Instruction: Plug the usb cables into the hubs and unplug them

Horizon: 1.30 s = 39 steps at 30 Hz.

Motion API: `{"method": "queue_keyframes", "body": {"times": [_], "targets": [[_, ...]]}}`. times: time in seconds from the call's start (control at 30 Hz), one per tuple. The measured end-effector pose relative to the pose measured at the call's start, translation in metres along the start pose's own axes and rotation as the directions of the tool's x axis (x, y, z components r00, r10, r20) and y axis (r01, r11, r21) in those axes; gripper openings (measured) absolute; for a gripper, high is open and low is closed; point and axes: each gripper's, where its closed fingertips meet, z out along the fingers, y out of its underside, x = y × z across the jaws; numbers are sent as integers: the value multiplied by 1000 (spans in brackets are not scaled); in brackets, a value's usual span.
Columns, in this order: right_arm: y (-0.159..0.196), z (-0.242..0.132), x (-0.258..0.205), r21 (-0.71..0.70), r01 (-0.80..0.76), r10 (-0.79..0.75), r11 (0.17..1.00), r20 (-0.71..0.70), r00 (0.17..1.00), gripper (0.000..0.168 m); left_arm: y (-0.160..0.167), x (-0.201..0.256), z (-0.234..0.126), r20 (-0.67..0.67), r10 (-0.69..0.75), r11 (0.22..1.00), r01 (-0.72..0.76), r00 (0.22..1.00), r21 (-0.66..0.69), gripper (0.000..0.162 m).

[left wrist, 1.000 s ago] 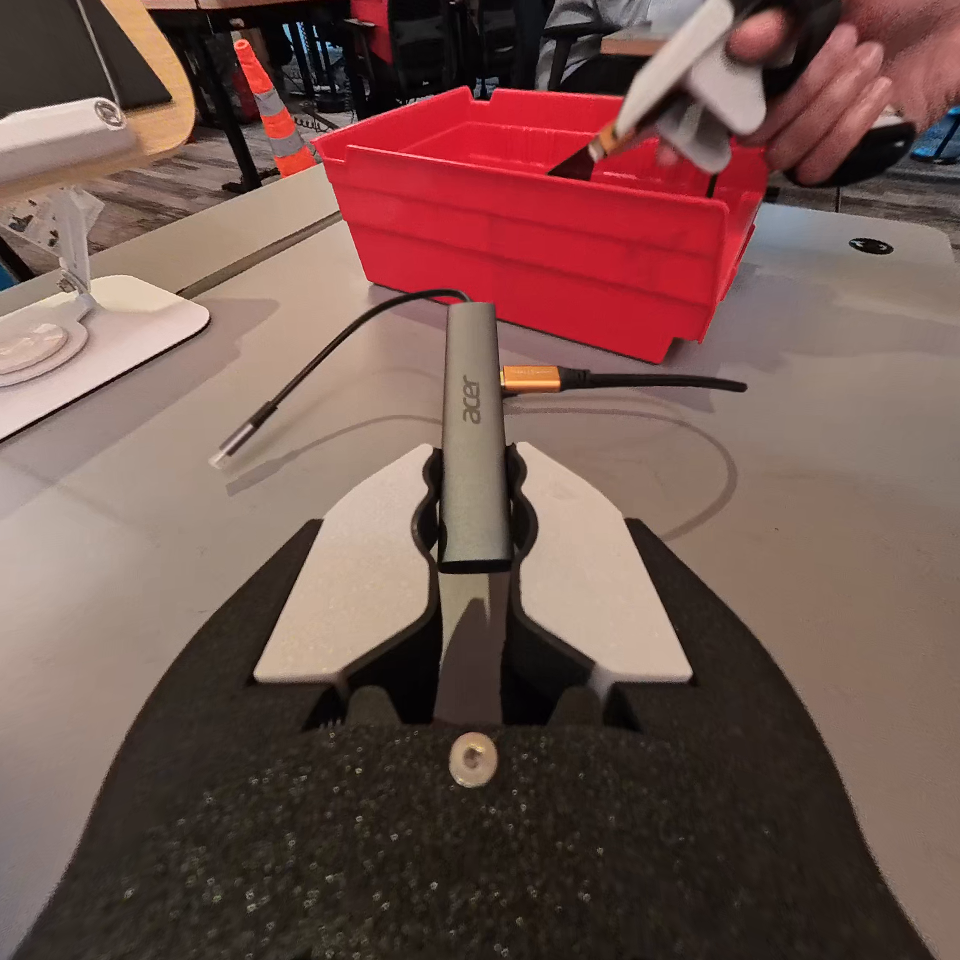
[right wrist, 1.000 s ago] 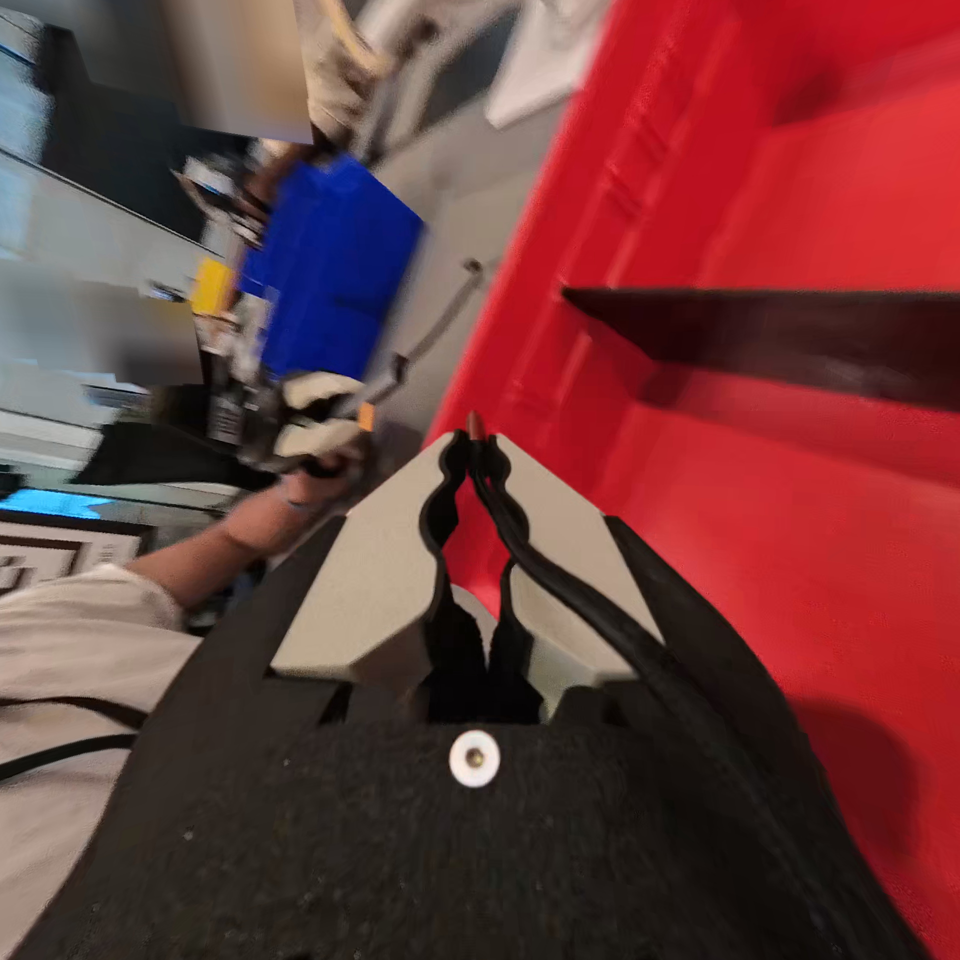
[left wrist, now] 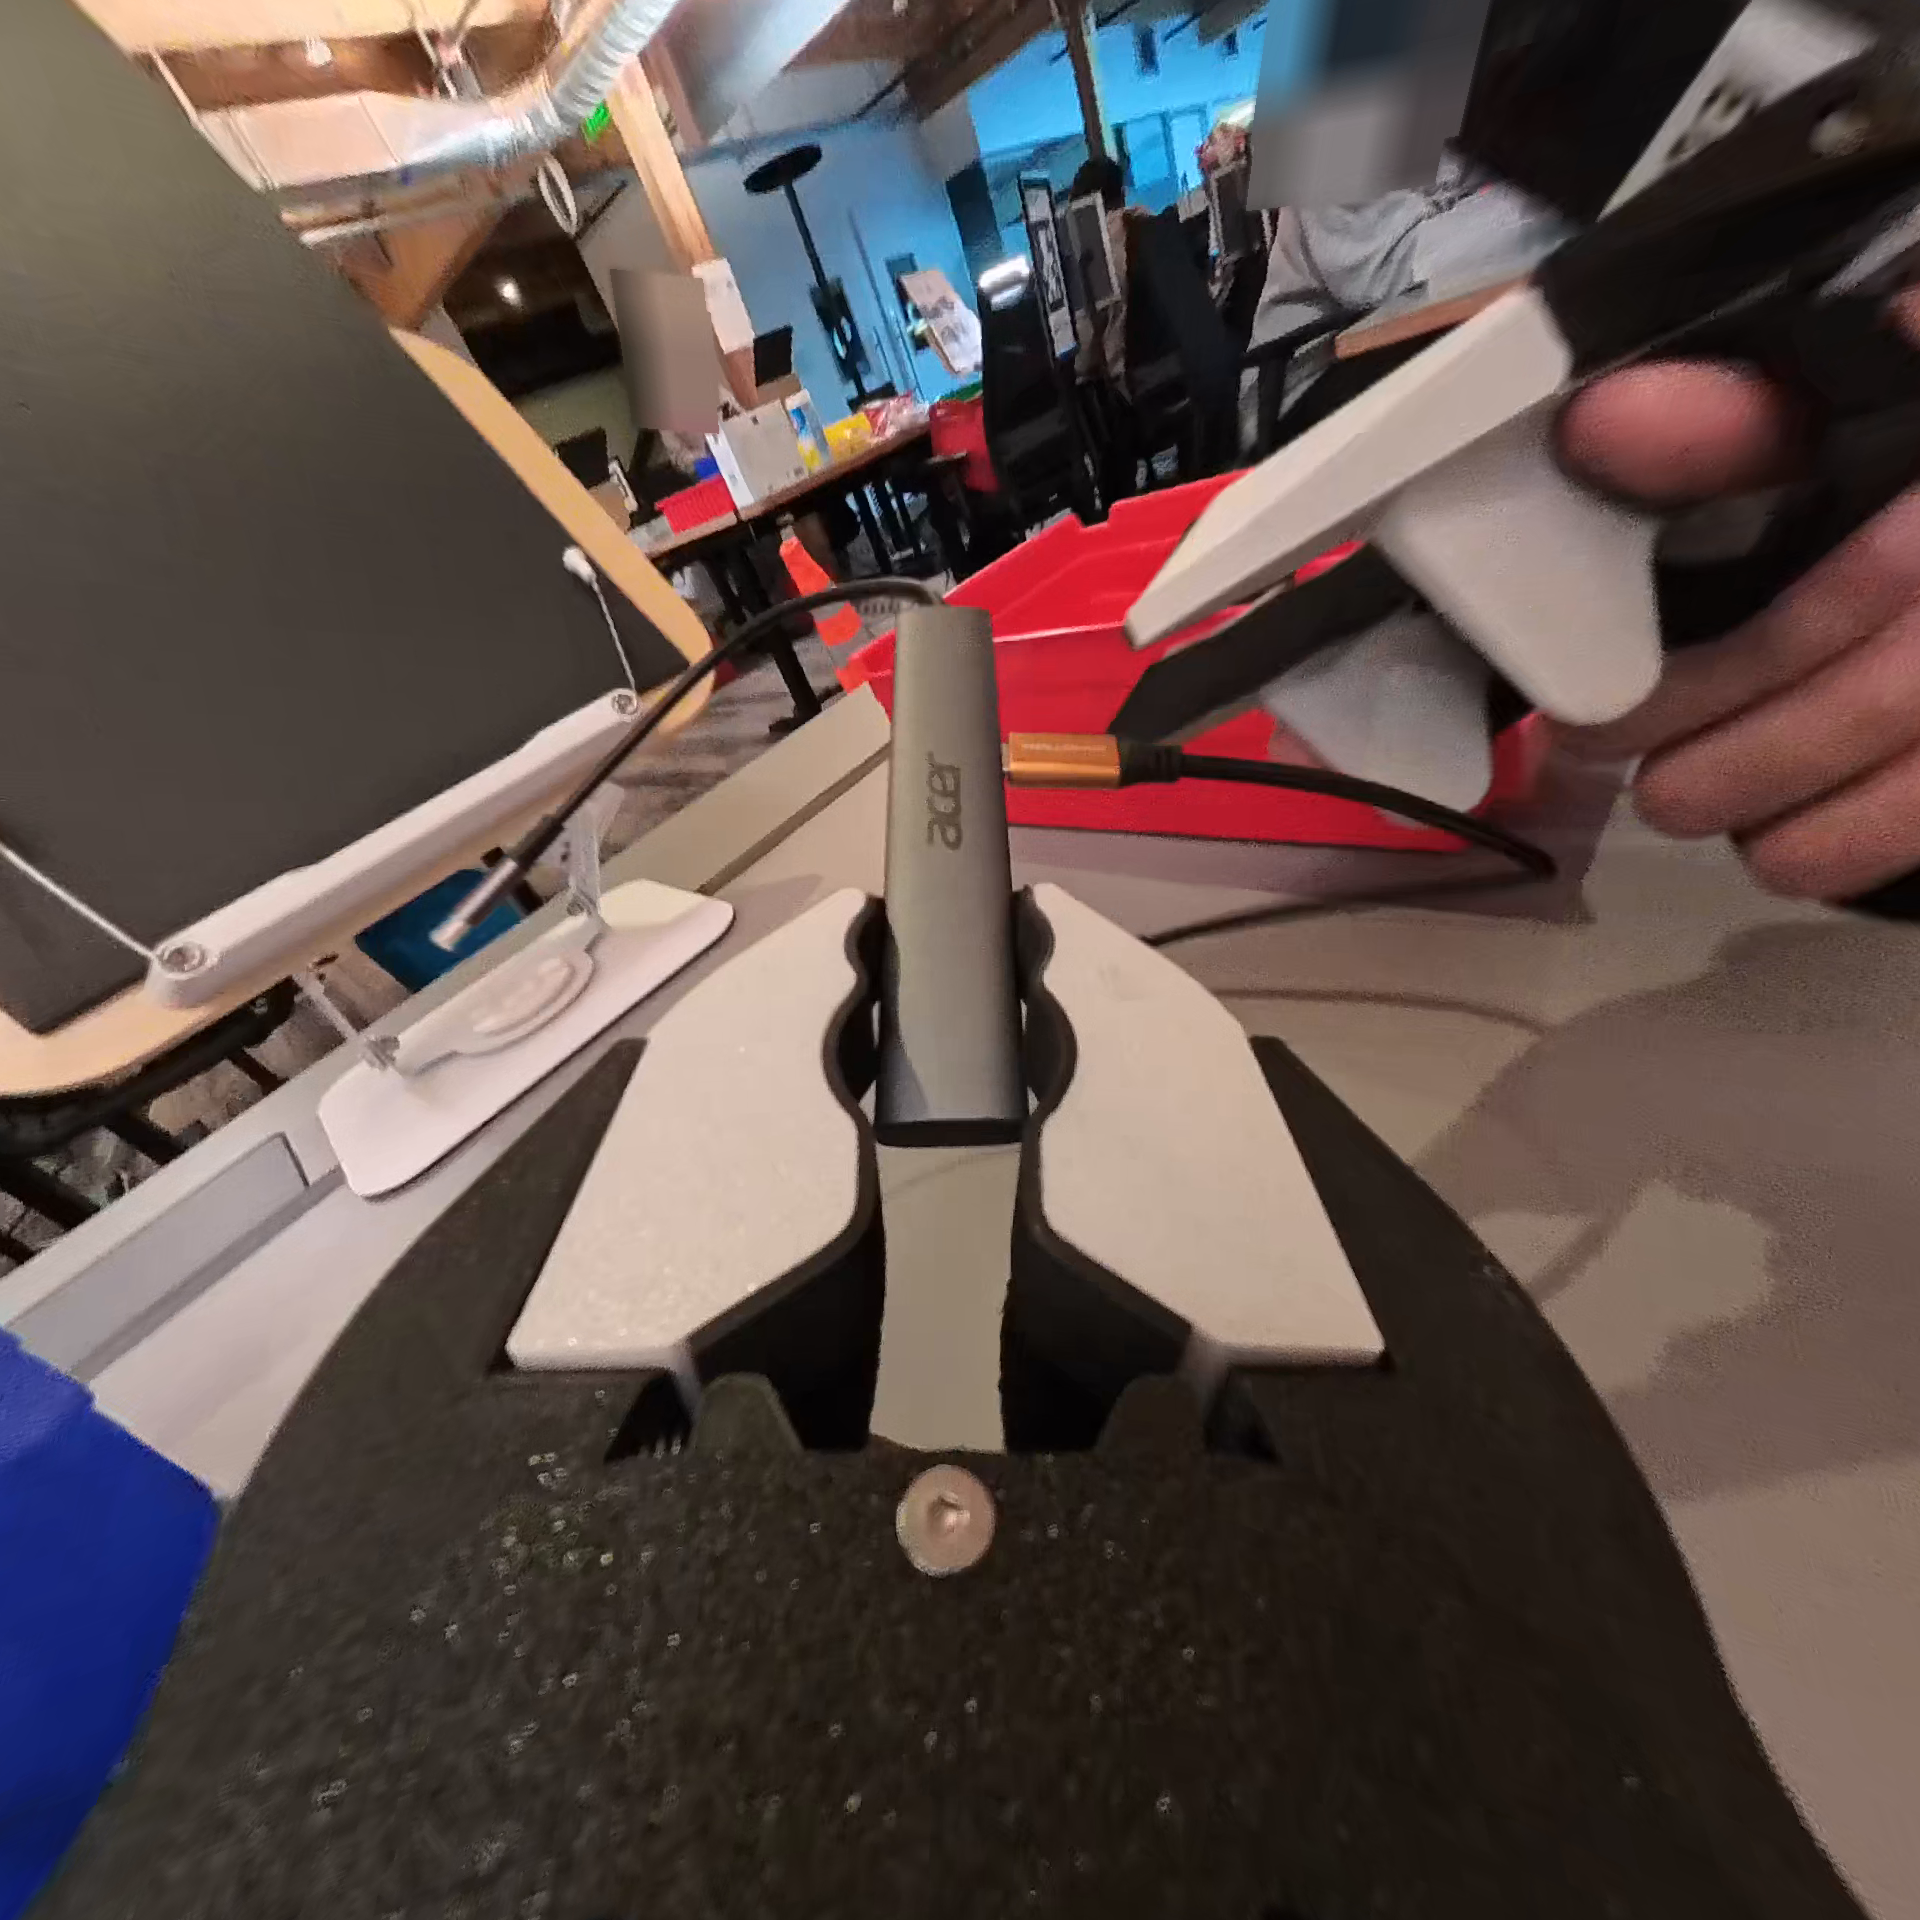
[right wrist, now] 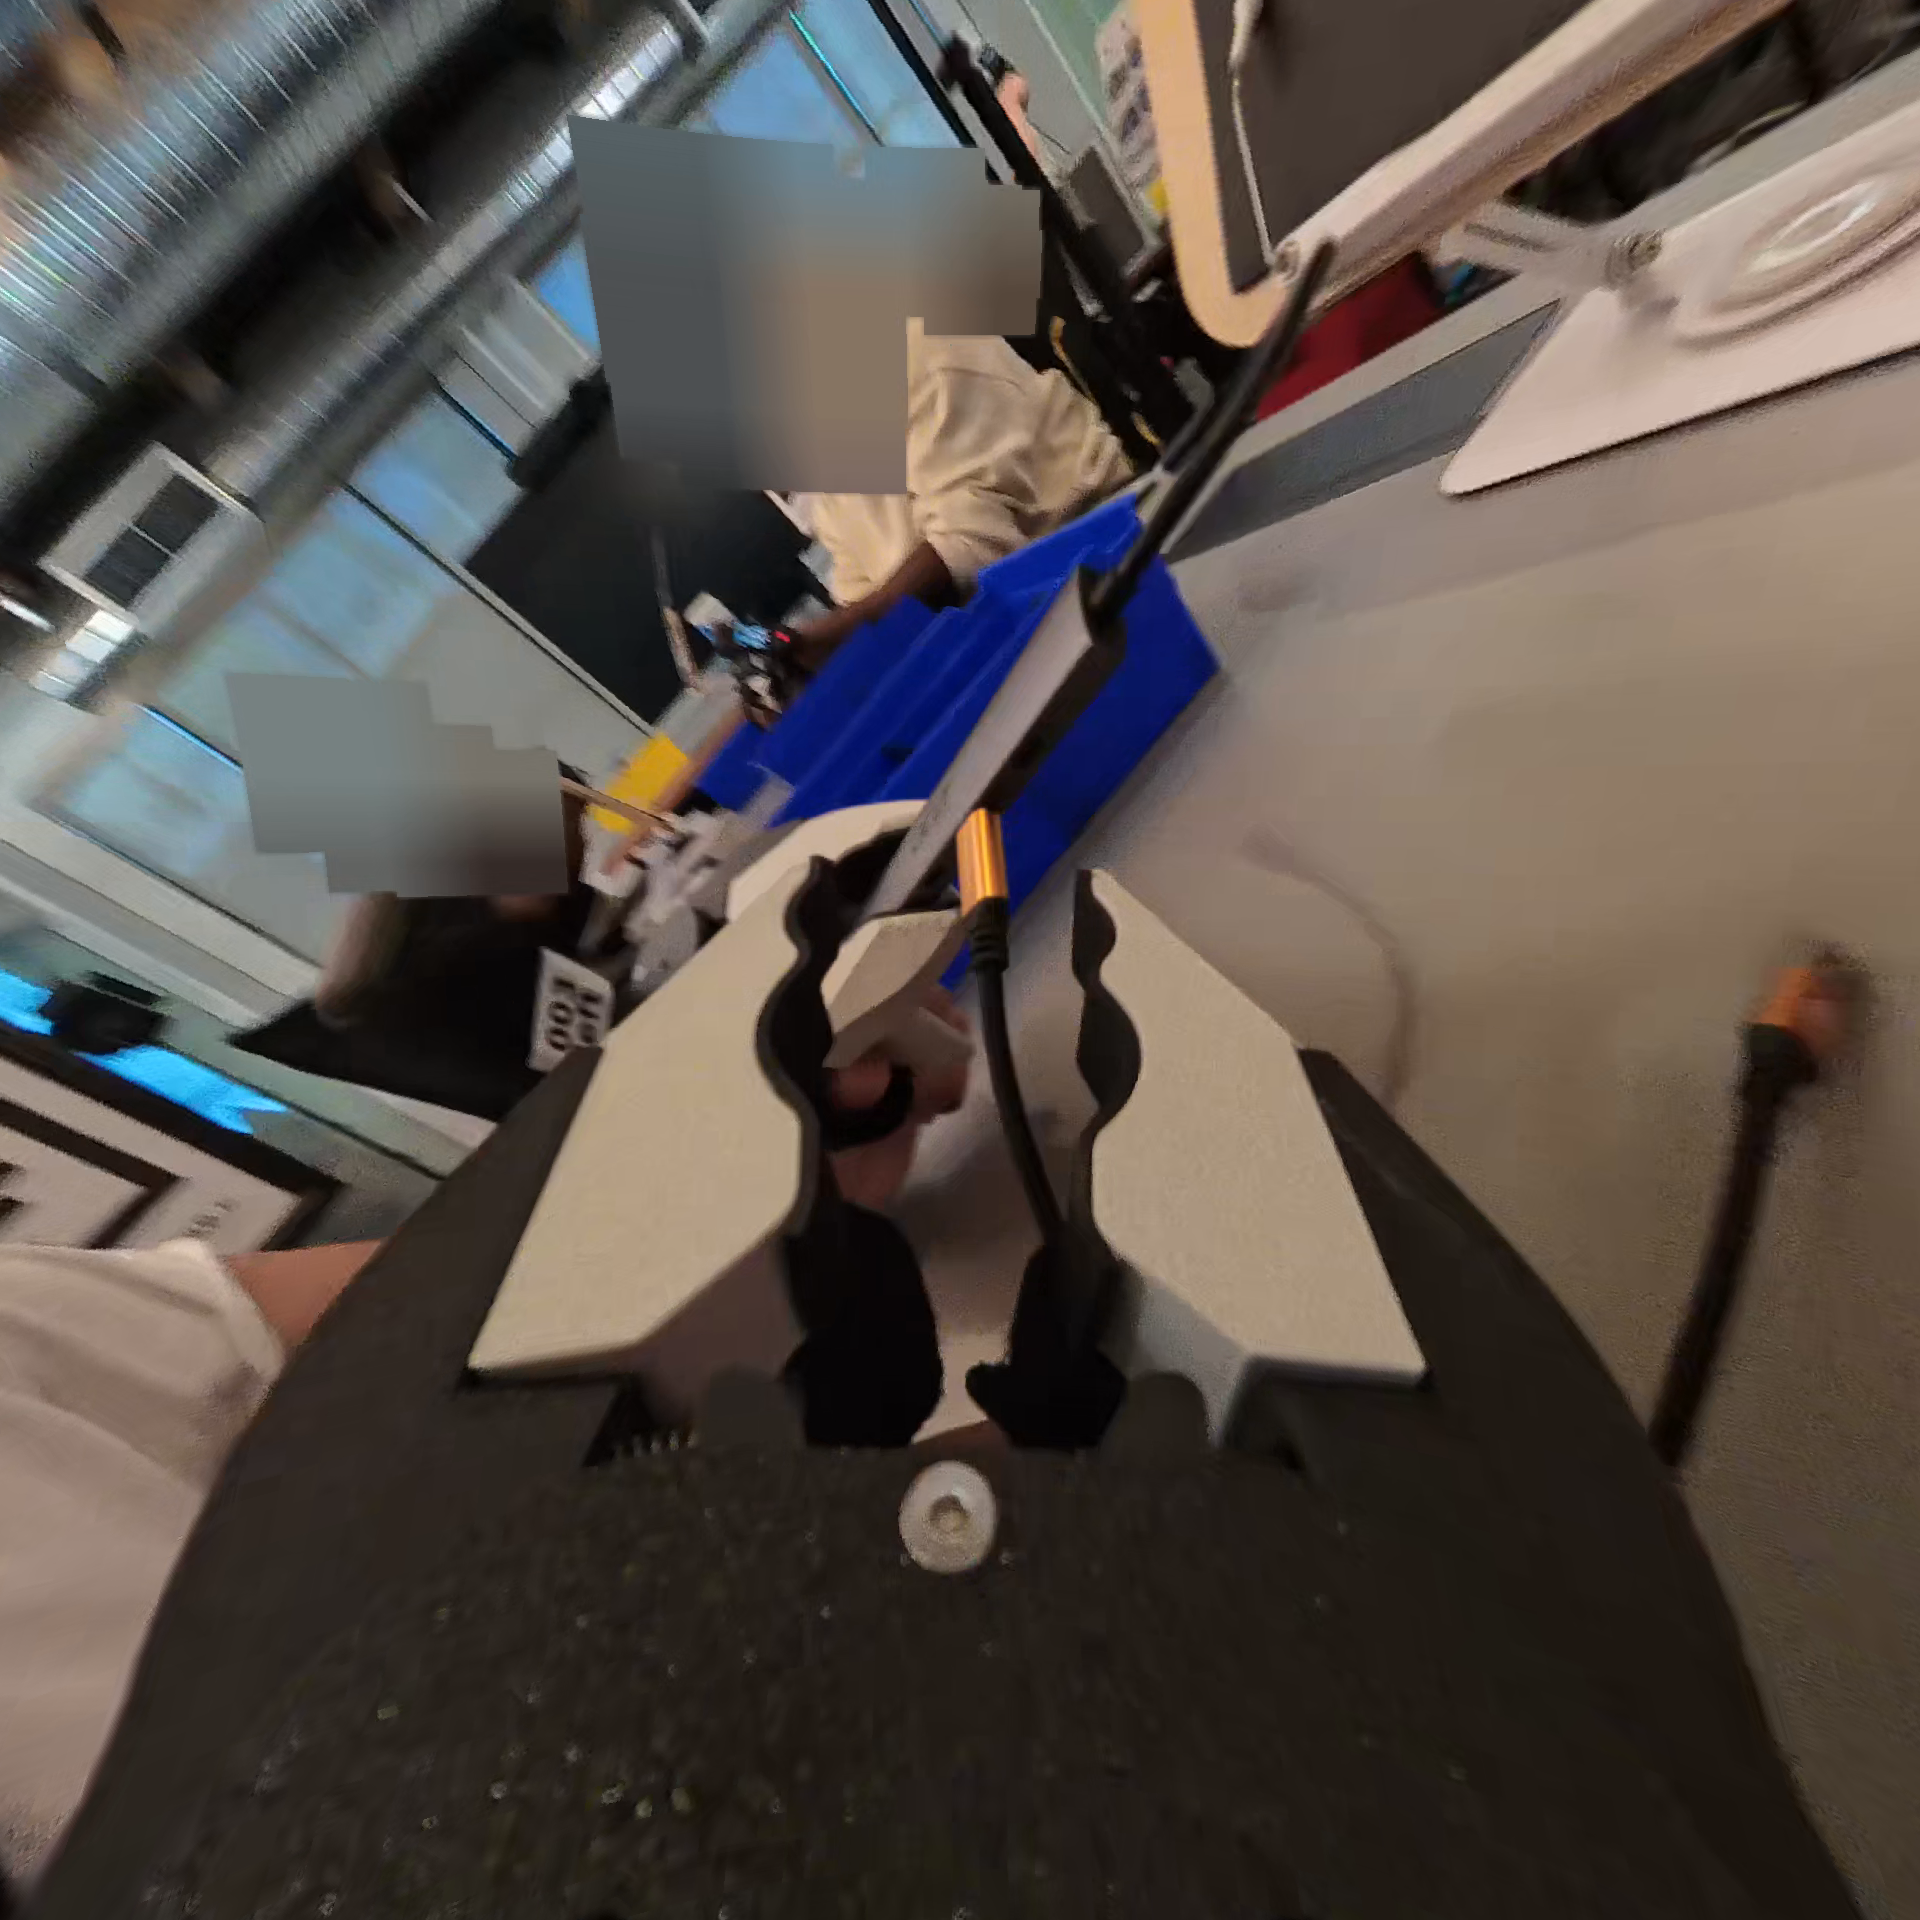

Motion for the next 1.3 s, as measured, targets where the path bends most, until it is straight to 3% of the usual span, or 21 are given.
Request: {"method": "queue_keyframes", "body": {"times": [0.07, 0.13, 0.2, 0.3, 0.37, 0.43, 0.53, 0.63, 0.9, 1.07, 1.2, 1.23, 1.3], "targets": [[6, 3, -2, -12, -97, 98, 995, 74, 992, 34, -5, 1, -2, -2, 3, 1000, -3, 1000, 29, 23], [6, 4, -6, 6, -149, 148, 989, 128, 981, 15, -7, 5, -2, -32, -10, 999, 11, 999, 38, 23], [7, 3, 0, 28, -117, 115, 993, 80, 990, 5, -4, 8, 0, -41, -9, 1000, 11, 999, 29, 23], [16, 3, 14, -45, 88, -92, 995, -98, 991, 5, 19, 12, 10, -93, -54, 996, 46, 994, -82, 23], [22, 3, 15, -169, 288, -318, 942, -184, 930, 5, 32, 19, 14, -155, -114, 985, 91, 981, -149, 23], [31, 6, 7, -287, 404, -462, 868, -176, 869, 5, 30, 23, 16, -180, -161, 981, 136, 970, -141, 26], [42, 10, 1, -405, 474, -570, 782, -155, 807, 5, 24, 27, 16, -199, -161, 983, 138, 967, -120, 27], [43, 12, -2, -423, 481, -585, 768, -160, 795, 5, 22, 25, 14, -187, -164, 983, 143, 969, -119, 22], [34, 23, -3, -270, 470, -532, 840, -247, 810, 5, 26, 15, 13, -179, -439, 895, 411, 881, -172, 20], [32, 20, -6, -201, 450, -489, 870, -248, 836, 5, 21, 18, 12, -216, -496, 868, 470, 841, -163, 20], [31, 15, -10, -149, 468, -491, 871, -277, 826, 6, 18, 17, 12, -204, -464, 885, 440, 862, -152, 20], [26, 6, -9, -115, 492, -501, 863, -313, 807, 5, 23, 2, 11, -149, -509, 859, 490, 848, -145, 20], [12, -21, -7, -64, 489, -477, 870, -365, 800, 5, 51, -64, 1, -8, -708, 703, 703, 707, -108, 20]]}}
